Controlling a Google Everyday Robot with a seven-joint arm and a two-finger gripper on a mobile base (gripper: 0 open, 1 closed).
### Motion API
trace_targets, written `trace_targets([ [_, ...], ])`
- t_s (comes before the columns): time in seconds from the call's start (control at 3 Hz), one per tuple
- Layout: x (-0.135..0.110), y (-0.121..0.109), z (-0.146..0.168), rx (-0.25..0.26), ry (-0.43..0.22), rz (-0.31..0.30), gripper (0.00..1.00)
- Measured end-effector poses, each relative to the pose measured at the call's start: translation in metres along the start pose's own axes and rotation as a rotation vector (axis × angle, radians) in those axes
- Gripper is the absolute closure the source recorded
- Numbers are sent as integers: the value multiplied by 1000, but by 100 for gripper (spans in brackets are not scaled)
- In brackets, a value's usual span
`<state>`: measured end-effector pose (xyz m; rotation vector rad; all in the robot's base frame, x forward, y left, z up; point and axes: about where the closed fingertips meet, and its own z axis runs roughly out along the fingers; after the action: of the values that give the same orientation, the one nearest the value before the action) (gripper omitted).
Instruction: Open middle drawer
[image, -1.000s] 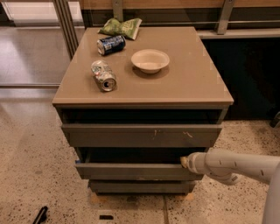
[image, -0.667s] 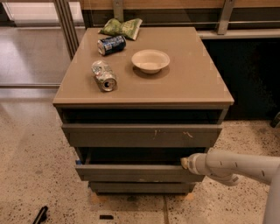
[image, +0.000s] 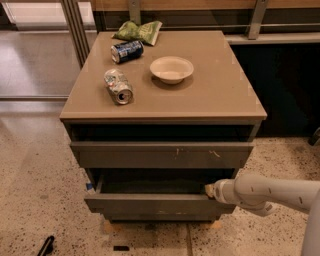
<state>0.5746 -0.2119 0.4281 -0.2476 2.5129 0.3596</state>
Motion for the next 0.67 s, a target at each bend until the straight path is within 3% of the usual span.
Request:
trace_targets([
  [0.33,23,8,-1,-25,31,29,100],
  [0.67,20,9,-5,-25,31,29,100],
])
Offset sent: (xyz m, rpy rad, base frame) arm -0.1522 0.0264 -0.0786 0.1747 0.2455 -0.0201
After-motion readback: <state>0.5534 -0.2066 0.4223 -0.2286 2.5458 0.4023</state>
